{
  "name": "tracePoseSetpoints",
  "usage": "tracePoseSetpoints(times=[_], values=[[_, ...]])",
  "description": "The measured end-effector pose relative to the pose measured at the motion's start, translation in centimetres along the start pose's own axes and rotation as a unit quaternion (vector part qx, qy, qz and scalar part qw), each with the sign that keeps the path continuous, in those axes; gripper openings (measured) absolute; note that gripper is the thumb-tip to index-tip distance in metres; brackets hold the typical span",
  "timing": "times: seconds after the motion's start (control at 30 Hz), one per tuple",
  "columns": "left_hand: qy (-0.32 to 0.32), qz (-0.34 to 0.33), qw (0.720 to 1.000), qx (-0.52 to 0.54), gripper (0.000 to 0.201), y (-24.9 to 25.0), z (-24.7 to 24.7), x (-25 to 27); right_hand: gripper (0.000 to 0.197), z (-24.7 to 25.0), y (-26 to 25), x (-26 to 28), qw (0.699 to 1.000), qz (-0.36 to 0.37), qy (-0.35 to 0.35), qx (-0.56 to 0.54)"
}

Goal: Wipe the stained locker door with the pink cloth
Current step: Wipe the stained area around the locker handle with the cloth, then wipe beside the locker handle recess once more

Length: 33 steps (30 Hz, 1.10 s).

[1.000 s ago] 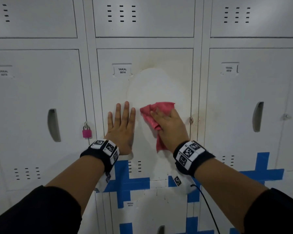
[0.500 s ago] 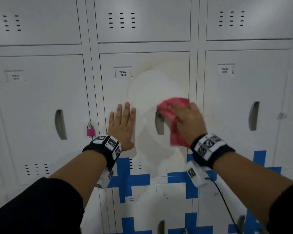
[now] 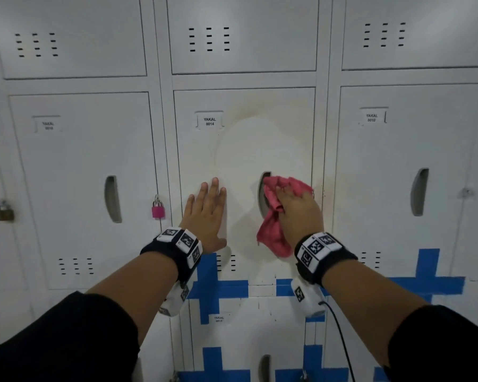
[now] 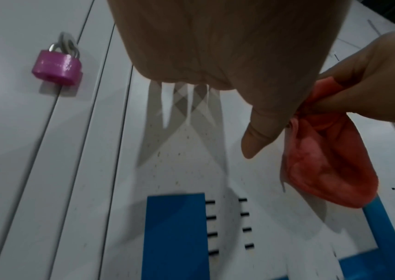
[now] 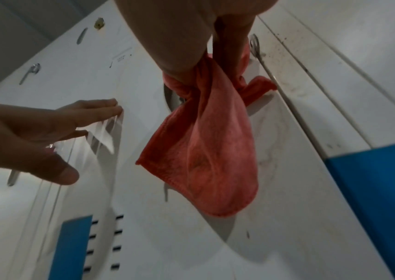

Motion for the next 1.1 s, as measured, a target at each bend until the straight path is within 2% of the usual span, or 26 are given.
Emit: tracePoseSetpoints(times=[0.1, 0.23, 0.37, 0.57, 0.73, 0.93, 1.03, 1.1], values=[[-0.014, -0.009, 1.0, 0.009, 0.117, 0.7, -1.4, 1.2, 0.041, -2.0, 0.5, 1.9, 0.999, -0.03, -0.04, -0.007], [-0.035, -0.017, 0.999, 0.02, 0.115, 1.3, -3.2, 3.2, 0.042, -3.4, 0.5, 3.8, 0.997, -0.019, -0.079, 0.005], [-0.046, -0.015, 0.998, 0.028, 0.112, 0.7, -4.3, 5.4, 0.029, -3.5, -0.6, 5.2, 0.995, -0.015, -0.095, -0.035], [-0.075, -0.016, 0.996, 0.054, 0.09, -2.4, -6.1, 9.0, 0.042, -3.8, -6.3, 7.9, 0.976, 0.023, -0.09, -0.196], [-0.093, 0.015, 0.993, 0.065, 0.073, -6.6, -8.1, 13.1, 0.043, -7.8, -11.8, 9.9, 0.951, 0.035, -0.129, -0.278], [-0.16, 0.072, 0.982, 0.063, 0.071, -11.9, -12.5, 19.4, 0.038, -15.9, -18.5, 15.5, 0.914, -0.01, -0.238, -0.329], [-0.194, 0.099, 0.974, 0.066, 0.071, -14.4, -15.4, 23.3, 0.03, -20.5, -22.5, 19.5, 0.897, -0.005, -0.298, -0.328], [-0.203, 0.106, 0.971, 0.067, 0.069, -15.4, -16.9, 25.6, 0.031, -22.8, -24.6, 22.2, 0.88, 0.003, -0.335, -0.336]])
Point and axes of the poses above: each hand's wrist, its own x-axis away from the middle knuckle, its own z-axis out of the back of the hand, y = z × x, the point moved 9 cm from there along -x, towards the middle knuckle, and after that the axes turned 4 degrees about -x, right-handed, at the moved point
